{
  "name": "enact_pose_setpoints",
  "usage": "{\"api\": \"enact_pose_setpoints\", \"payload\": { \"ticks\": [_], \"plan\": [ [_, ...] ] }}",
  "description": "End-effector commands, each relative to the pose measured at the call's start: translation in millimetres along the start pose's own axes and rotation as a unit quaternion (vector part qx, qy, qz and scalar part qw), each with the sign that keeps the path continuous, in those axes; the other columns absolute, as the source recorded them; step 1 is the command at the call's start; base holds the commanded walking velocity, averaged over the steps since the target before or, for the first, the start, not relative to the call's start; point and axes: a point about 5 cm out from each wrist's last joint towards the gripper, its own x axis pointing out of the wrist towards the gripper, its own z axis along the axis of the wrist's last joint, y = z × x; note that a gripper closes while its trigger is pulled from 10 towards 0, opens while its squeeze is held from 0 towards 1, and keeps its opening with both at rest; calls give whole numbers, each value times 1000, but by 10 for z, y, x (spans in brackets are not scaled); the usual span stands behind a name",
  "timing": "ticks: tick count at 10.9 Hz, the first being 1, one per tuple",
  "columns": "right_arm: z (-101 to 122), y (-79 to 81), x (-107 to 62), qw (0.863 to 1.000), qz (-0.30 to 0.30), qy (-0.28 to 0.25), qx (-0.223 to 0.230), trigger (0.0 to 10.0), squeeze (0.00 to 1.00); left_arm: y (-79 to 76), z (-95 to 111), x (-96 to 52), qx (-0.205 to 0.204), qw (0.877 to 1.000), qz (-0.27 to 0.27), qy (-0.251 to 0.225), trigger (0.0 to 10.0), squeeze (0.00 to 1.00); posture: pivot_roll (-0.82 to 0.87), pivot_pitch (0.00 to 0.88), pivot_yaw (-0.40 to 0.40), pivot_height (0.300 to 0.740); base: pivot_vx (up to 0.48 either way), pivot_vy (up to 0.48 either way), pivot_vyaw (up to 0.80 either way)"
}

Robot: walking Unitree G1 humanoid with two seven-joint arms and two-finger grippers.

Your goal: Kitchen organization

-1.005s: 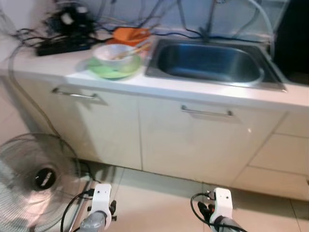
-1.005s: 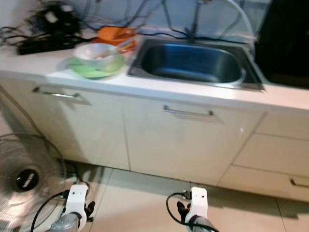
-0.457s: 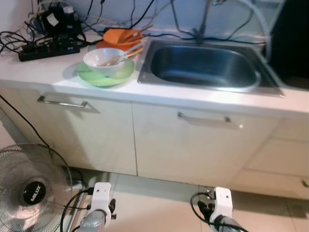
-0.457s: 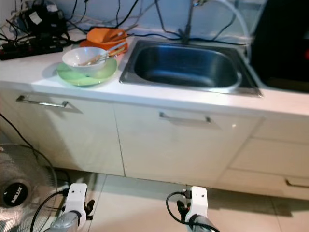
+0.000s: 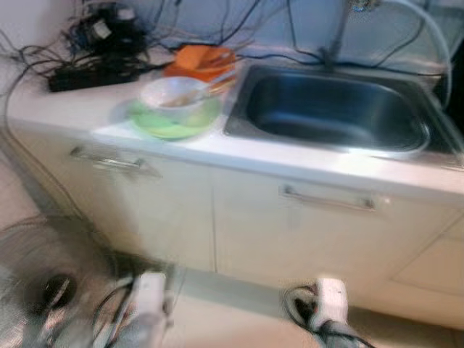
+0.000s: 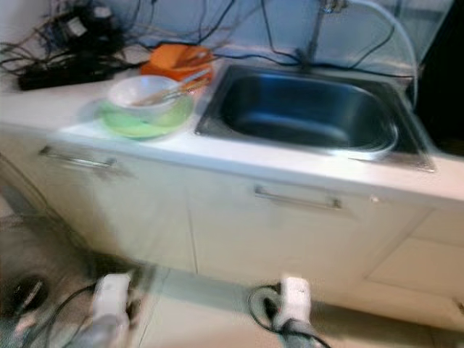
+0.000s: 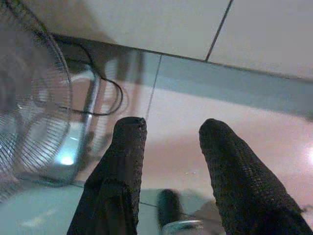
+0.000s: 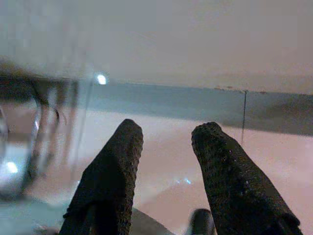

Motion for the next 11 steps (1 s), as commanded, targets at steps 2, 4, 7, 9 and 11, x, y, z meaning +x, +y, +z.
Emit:
{"api": "enact_pose_setpoints", "payload": {
  "ticks": [2,4,7,9,11],
  "plan": [
    [-64,-143,-48,1000,-22,10,-1,10000,0,-128,100,19,-3,1000,-15,-16,10000,0,119,21,-7,740,390,0,0],
    [-64,-143,-48,1000,-21,10,-1,10000,0,-131,95,18,-2,1000,-16,-14,10000,0,119,21,-7,740,199,0,0],
    [-70,-139,-50,1000,-21,10,-4,10000,0,-153,86,14,-1,1000,-22,-17,10000,0,122,22,-4,740,0,0,0],
    [11,-219,-66,993,-88,-24,-82,10000,0,-148,102,11,18,999,-28,-29,10000,0,121,26,4,740,0,0,0],
    [90,-221,-89,986,-103,-77,-102,10000,0,-103,245,13,41,996,-22,-75,10000,0,133,29,0,740,0,0,0]
  ]
}}
